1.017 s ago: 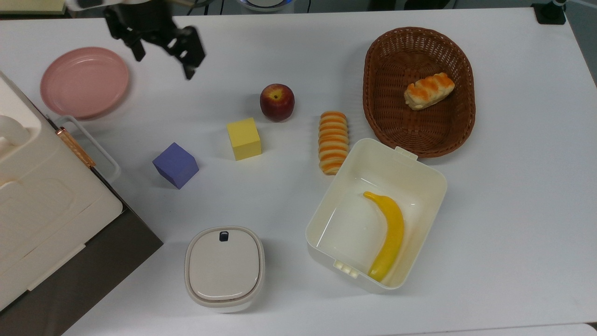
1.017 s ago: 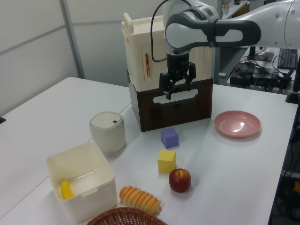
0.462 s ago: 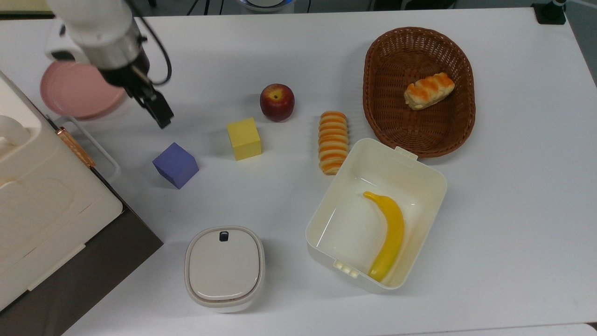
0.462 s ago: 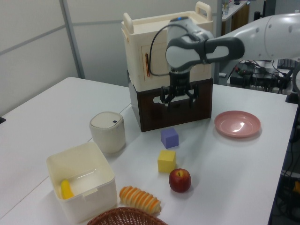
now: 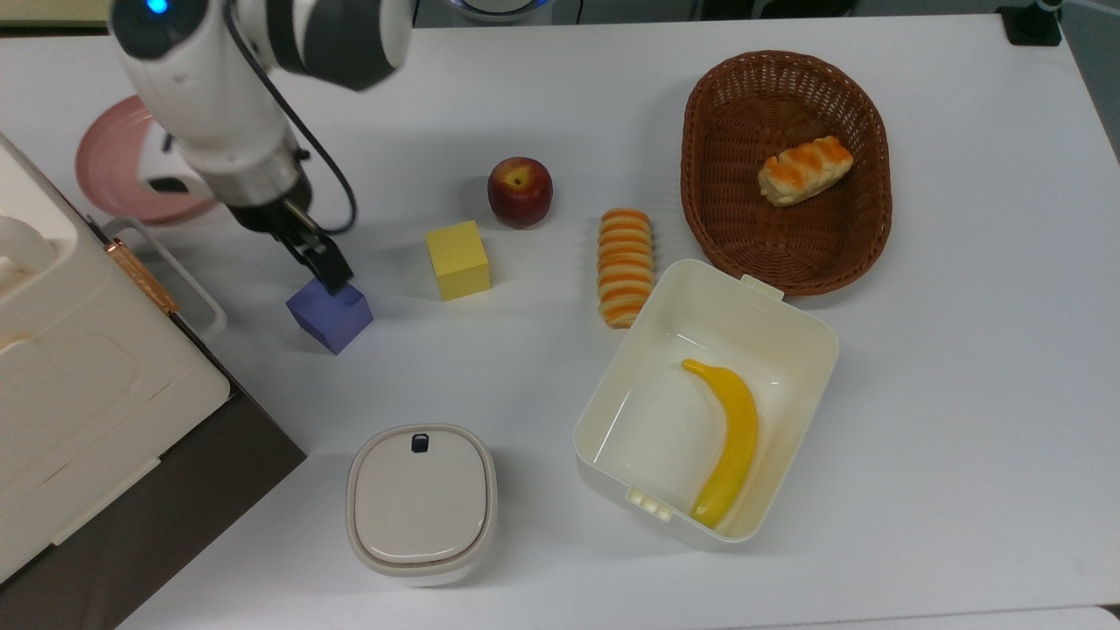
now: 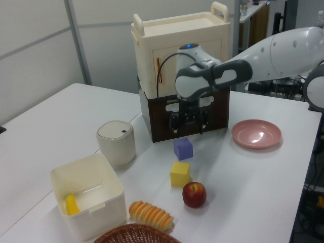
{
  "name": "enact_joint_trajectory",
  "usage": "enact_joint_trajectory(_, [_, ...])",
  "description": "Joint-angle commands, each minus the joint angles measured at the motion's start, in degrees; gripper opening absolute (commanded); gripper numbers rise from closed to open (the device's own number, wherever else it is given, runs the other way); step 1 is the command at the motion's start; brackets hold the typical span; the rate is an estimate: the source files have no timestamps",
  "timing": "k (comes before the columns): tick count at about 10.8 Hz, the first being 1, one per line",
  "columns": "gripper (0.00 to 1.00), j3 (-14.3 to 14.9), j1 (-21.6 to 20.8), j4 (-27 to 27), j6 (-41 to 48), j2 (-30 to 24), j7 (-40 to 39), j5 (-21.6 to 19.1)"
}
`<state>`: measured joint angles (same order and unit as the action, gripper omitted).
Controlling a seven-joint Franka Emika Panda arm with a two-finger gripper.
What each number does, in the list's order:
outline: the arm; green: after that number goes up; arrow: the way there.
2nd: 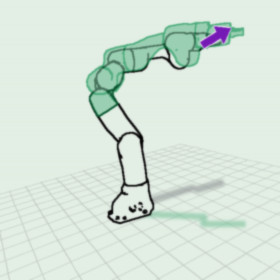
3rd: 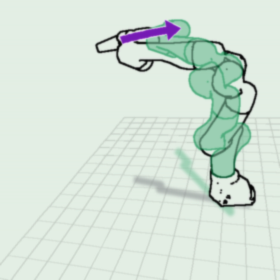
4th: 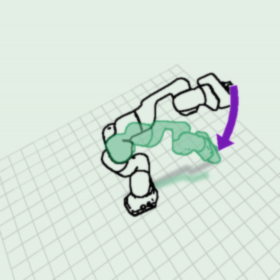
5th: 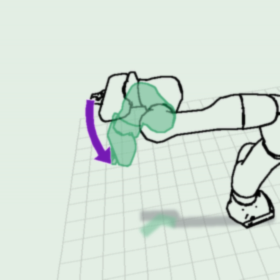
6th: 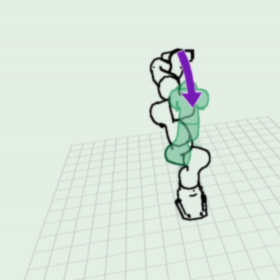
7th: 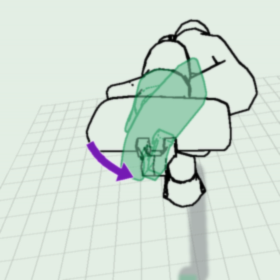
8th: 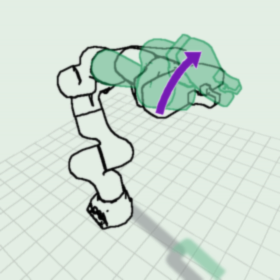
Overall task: Put the purple cube on a plate
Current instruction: 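Close the gripper around the purple cube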
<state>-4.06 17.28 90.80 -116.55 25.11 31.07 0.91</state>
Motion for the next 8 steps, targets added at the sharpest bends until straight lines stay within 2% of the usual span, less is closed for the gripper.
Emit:
enact_joint_trajectory(1, [1.00, 0.3, -1.9, 1.0, -2.5, 1.4, 1.1, 0.0])
enact_joint_trajectory(3, [1.00, 0.4, -2.5, 1.0, -6.1, 3.1, 0.8, 0.2])
enact_joint_trajectory(8, [0.98, 0.4, -2.4, 0.8, -7.5, 6.3, -2.3, 5.7])
